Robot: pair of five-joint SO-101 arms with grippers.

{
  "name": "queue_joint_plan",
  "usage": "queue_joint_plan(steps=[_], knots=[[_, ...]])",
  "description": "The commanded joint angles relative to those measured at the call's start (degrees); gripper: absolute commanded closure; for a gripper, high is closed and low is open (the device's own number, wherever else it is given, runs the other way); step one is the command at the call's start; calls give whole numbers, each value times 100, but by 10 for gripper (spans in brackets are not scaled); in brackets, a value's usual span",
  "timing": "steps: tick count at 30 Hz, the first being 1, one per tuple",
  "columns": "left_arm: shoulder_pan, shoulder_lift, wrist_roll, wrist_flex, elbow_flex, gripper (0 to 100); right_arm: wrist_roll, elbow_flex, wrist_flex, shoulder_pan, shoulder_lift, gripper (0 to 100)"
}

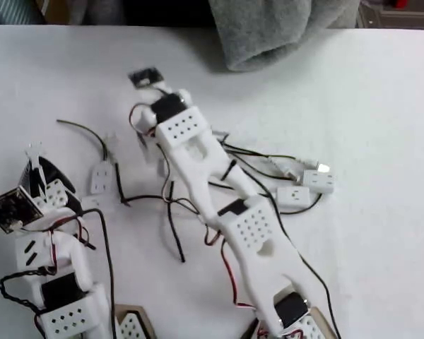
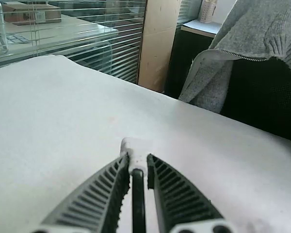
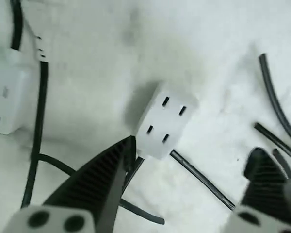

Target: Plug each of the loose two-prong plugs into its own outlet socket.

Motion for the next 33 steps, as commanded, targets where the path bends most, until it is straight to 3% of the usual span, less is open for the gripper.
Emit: queue_joint_plan(steps=[1, 9, 17, 22, 33], knots=[[66, -31, 35, 18, -26, 976, 97, -607, 224, 127, -884, 547], [66, -31, 35, 26, -26, 976, 105, -308, 233, 1218, -2009, 547], [655, -31, -607, 167, -70, 976, 53, 2497, 224, 2703, -3336, 547], [980, -22, -695, 809, -554, 976, 53, 4202, 92, 3424, -3908, 547], [1815, -13, -721, 1916, -1547, 941, 105, 7288, -2035, 4136, -4418, 547]])
